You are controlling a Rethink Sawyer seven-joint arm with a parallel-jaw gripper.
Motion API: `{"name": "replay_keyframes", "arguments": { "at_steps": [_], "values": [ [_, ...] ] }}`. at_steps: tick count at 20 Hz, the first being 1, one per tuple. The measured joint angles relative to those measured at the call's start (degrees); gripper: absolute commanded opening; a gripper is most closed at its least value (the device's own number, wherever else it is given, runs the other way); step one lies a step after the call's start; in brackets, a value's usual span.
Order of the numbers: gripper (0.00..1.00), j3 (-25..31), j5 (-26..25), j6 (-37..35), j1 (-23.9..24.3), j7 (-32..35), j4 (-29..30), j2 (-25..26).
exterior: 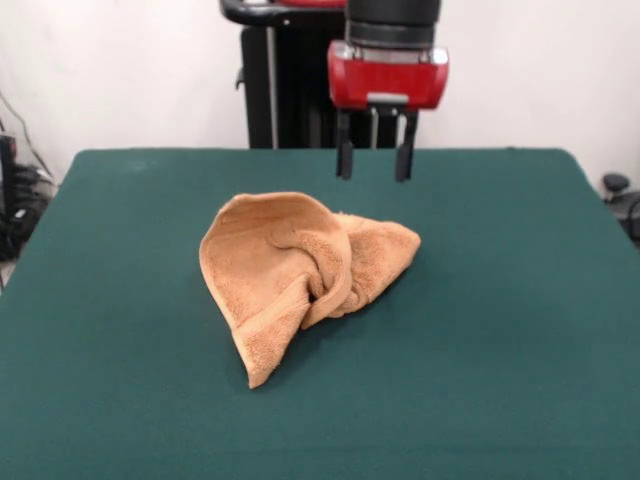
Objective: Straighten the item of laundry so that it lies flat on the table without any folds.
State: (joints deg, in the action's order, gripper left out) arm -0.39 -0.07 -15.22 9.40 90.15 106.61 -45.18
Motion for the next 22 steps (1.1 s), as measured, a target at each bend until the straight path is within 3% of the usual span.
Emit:
{"name": "replay_keyframes", "arguments": {
  "at_steps": [12,22],
  "values": [
    [1.0,0.0,0.0,5.7,0.5,0.0,-2.8,6.4],
    [1.0,0.1,-2.3,6.5,4.8,0.0,-4.8,9.6]
  ]
}}
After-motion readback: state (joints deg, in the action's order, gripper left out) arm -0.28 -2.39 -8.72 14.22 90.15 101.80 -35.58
